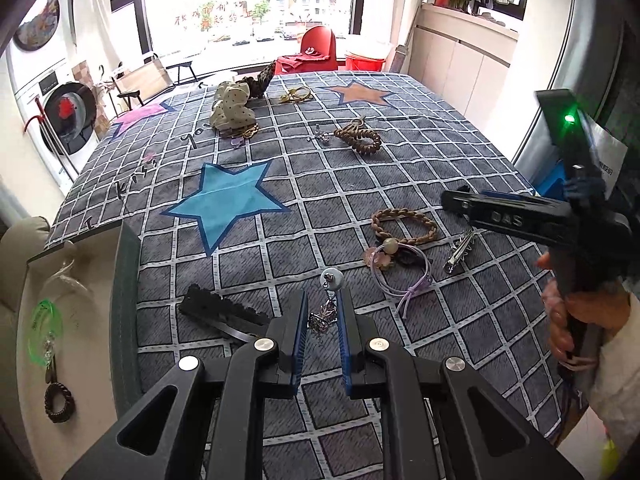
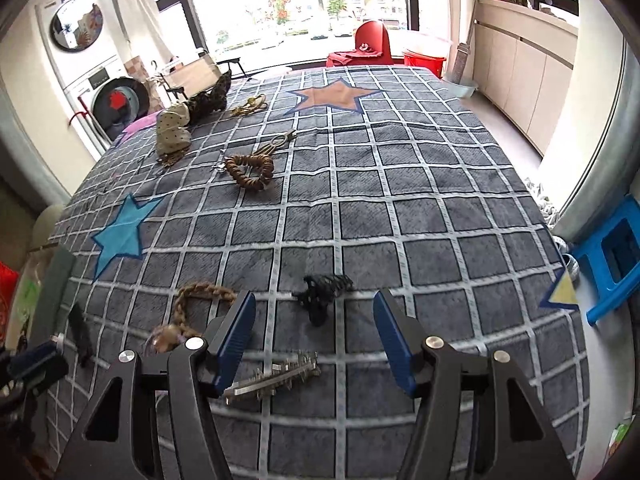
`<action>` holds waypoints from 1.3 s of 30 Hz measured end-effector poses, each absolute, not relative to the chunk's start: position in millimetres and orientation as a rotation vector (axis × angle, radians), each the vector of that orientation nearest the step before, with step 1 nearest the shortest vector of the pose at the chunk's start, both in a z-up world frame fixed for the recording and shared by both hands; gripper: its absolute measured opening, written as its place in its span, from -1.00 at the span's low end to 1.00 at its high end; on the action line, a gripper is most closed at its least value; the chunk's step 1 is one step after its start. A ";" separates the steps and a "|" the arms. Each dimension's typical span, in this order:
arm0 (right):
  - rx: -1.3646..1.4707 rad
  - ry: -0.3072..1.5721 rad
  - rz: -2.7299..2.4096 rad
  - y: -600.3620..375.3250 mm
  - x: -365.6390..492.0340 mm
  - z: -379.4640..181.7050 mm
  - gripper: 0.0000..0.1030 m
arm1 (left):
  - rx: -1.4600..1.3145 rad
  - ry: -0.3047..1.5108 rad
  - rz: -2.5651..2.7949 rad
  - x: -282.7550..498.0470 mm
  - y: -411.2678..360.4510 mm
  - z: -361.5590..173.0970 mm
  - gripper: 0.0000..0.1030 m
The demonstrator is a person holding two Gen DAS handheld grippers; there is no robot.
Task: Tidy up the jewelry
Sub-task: 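Grasp the small silver charm with the left tool while the right tool grasps the black claw clip, then carry the silver charm in the left tool while the right tool carries the claw clip to the white tray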
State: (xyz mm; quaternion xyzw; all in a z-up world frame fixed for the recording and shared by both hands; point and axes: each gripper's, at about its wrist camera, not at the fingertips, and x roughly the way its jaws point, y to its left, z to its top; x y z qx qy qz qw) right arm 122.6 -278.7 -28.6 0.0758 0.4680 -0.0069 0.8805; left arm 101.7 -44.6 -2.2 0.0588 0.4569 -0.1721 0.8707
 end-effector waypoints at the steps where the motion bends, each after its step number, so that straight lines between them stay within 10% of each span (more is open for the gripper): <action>1: 0.163 0.984 -0.018 -278.7 126.5 -32.1 0.14 | 0.123 0.957 -0.360 102.2 -44.9 -2.6 -0.68; 7: 0.163 0.997 -0.043 -280.5 130.8 -39.7 -0.49 | 0.119 0.963 -0.360 103.4 -45.4 -5.0 -0.68; 39: 0.138 0.975 0.408 -105.7 84.2 41.1 -0.49 | -0.049 0.888 -0.164 58.1 98.9 24.7 -0.68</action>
